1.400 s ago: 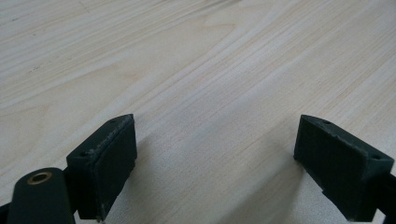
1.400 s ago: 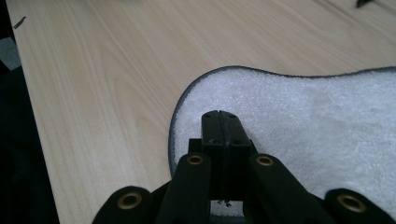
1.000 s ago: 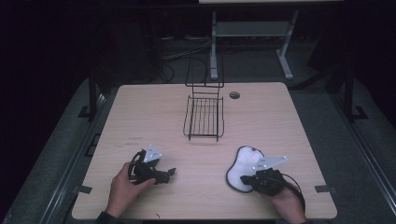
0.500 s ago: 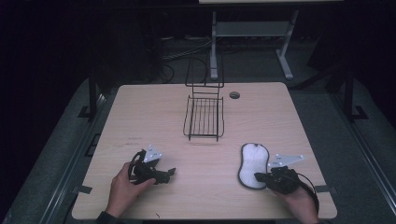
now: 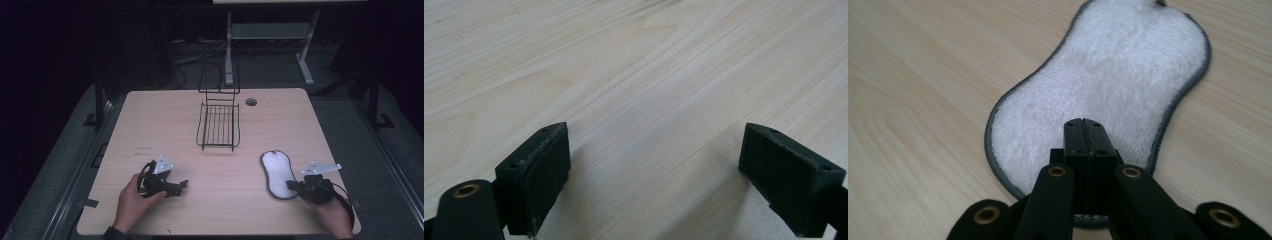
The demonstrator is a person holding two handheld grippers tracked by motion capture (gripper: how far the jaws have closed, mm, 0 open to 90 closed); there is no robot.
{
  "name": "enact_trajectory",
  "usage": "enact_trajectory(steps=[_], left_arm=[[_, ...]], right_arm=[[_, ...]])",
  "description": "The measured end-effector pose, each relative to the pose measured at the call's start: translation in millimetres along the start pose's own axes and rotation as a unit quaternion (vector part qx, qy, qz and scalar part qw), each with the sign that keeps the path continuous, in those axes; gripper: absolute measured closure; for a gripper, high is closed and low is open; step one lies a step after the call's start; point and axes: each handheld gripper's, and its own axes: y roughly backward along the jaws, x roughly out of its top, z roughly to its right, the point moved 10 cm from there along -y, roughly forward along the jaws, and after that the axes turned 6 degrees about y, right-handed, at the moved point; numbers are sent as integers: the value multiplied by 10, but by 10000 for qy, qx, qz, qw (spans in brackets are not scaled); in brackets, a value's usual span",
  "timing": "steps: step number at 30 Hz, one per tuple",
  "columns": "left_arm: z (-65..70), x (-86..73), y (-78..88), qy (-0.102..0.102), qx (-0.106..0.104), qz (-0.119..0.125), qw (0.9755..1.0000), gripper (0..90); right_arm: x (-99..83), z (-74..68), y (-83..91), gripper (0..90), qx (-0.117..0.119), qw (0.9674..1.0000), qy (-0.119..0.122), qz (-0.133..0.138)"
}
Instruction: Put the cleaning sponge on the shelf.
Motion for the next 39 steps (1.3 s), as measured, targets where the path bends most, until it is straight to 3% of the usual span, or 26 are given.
enact_trajectory(steps=[14, 20, 26, 29, 30, 39], left_arm=[[0, 0, 0, 0, 0, 0, 10000, 123], [0, 0, 0, 0, 0, 0, 10000, 124], [-2, -2, 1, -11, 1, -10, 10000, 124], [-1, -1, 1, -9, -2, -8, 10000, 123], [-1, -1, 1, -10, -2, -9, 10000, 123], [-2, 0, -1, -7, 3, -11, 10000, 123]], right_arm=[[-121, 400, 114, 898, -493, 9984, -277, -1], [-124, 443, 127, 884, -487, 9983, -307, 37], [-28, 428, 167, 702, -524, 9978, -378, 164], [9, 429, 149, 547, -496, 9976, -464, 136], [41, 450, 113, 438, -505, 9974, -501, 129], [203, 476, -7, 202, -377, 9977, -533, 191]])
